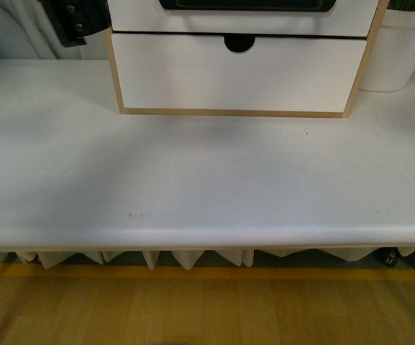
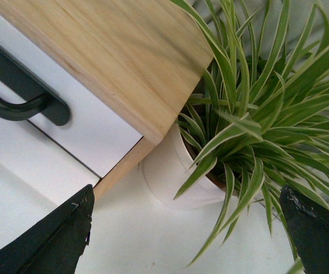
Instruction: Close drawer sideways
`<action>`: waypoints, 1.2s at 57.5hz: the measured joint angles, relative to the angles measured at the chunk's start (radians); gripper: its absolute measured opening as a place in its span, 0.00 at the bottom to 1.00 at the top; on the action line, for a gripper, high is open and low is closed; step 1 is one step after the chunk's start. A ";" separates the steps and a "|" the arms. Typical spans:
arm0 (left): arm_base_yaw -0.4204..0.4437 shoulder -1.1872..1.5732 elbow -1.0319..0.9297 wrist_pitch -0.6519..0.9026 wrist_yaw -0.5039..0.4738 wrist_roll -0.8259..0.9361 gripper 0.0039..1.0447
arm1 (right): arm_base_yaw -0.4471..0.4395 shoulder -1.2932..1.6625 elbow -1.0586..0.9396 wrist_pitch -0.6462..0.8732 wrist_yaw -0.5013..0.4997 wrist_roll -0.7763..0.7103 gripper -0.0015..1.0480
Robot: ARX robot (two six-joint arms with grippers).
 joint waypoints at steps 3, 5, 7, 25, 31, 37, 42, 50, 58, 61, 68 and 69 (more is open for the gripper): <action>0.010 -0.068 -0.074 0.021 -0.028 -0.051 0.94 | -0.005 -0.073 -0.073 0.014 -0.009 0.019 0.91; 0.016 -0.104 -0.112 0.028 -0.041 -0.076 0.94 | -0.006 -0.111 -0.111 0.019 -0.015 0.028 0.91; 0.023 -0.141 -0.151 0.031 -0.056 -0.096 0.94 | -0.008 -0.148 -0.150 0.026 -0.016 0.039 0.91; 0.082 -0.732 -0.599 -0.190 -0.257 -0.479 0.94 | -0.048 -0.679 -0.599 0.030 -0.010 0.233 0.91; 0.074 -0.922 -0.657 -0.355 -0.338 -0.601 0.94 | -0.055 -0.812 -0.703 0.027 0.012 0.331 0.91; 0.078 -1.091 -0.676 -0.546 -0.391 -0.741 0.94 | -0.060 -0.893 -0.763 0.029 0.030 0.406 0.91; 0.081 -1.152 -0.685 -0.589 -0.396 -0.808 0.94 | -0.062 -0.904 -0.763 0.034 0.034 0.431 0.91; 0.081 -1.154 -0.686 -0.594 -0.396 -0.842 0.94 | -0.061 -0.900 -0.766 0.041 0.046 0.452 0.90; 0.211 -1.215 -0.711 -0.662 -0.139 -1.209 0.65 | -0.048 -0.969 -0.883 0.168 0.189 0.634 0.61; 0.228 -1.240 -0.729 -0.668 -0.139 -1.284 0.52 | -0.048 -0.995 -0.926 0.179 0.189 0.659 0.49; 0.230 -1.273 -0.753 -0.681 -0.126 -1.330 0.33 | -0.047 -1.035 -0.987 0.190 0.188 0.674 0.28; 0.230 -1.280 -0.757 -0.684 -0.127 -1.334 0.29 | -0.047 -1.043 -0.995 0.192 0.188 0.675 0.25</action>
